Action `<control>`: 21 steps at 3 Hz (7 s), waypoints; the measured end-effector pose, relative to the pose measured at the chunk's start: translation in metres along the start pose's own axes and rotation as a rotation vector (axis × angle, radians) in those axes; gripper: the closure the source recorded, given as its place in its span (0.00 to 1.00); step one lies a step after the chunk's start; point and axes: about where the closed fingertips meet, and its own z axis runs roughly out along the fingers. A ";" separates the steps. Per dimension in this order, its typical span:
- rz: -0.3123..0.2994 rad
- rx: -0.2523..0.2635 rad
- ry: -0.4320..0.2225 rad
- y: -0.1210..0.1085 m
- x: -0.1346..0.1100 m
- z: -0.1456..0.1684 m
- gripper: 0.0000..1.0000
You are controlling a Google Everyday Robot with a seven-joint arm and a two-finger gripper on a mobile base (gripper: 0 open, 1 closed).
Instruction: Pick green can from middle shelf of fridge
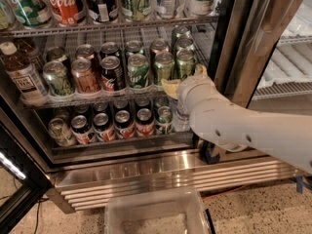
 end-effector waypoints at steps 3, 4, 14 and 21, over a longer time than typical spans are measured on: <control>0.084 0.322 -0.139 -0.050 -0.070 -0.020 0.33; 0.051 0.326 -0.076 -0.062 -0.045 -0.031 0.32; 0.076 0.223 0.092 -0.024 0.019 -0.023 0.41; 0.072 0.344 0.049 -0.050 0.012 0.026 0.40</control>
Offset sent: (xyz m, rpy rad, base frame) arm 0.0091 -0.0209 0.1176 0.1343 -0.3076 -0.3784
